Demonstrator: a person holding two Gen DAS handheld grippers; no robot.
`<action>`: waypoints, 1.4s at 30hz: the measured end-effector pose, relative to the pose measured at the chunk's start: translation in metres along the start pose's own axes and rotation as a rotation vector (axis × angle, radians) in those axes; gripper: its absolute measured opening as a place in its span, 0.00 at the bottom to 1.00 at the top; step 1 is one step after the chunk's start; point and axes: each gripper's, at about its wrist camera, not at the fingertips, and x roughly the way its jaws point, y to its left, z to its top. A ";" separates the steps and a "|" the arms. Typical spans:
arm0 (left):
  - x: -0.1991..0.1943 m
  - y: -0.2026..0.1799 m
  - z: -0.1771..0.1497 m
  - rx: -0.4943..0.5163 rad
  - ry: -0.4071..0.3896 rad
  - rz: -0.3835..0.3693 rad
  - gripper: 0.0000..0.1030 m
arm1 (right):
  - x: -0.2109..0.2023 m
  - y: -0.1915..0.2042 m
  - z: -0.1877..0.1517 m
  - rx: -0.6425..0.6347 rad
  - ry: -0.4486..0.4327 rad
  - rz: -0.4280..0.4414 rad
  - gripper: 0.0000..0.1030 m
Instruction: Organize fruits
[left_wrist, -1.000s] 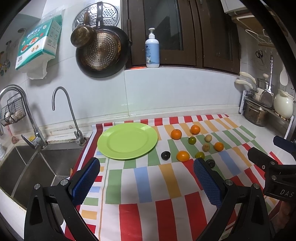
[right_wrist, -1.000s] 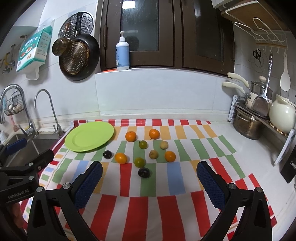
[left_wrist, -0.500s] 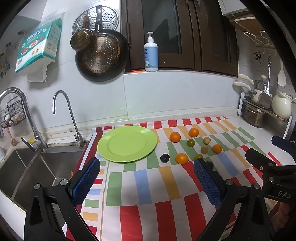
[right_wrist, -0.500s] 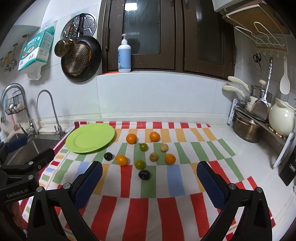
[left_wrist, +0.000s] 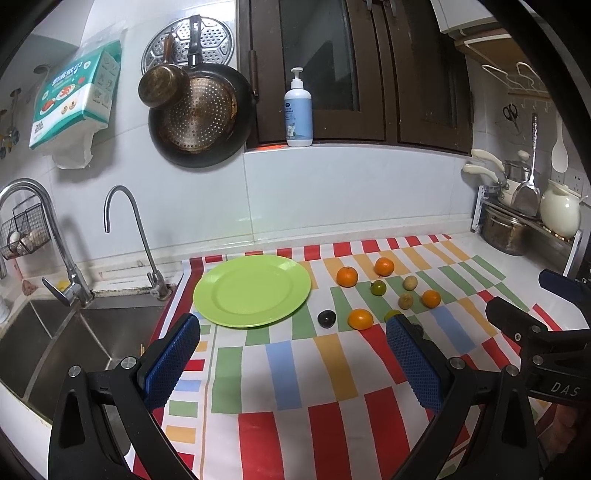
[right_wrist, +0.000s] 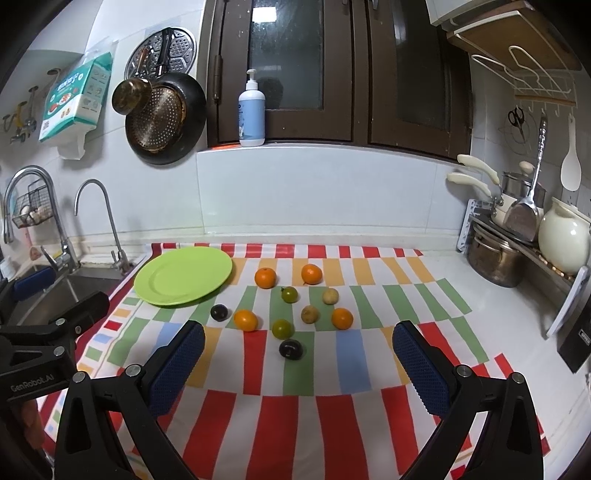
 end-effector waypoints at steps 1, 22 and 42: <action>0.000 -0.001 0.000 0.000 0.000 0.000 1.00 | 0.000 0.000 0.000 -0.001 0.000 0.000 1.00; 0.015 -0.012 0.004 0.041 0.009 -0.038 0.97 | 0.010 -0.005 -0.002 0.010 0.025 0.004 0.99; 0.091 -0.036 0.010 0.284 0.054 -0.254 0.68 | 0.073 -0.015 -0.005 0.049 0.140 0.003 0.89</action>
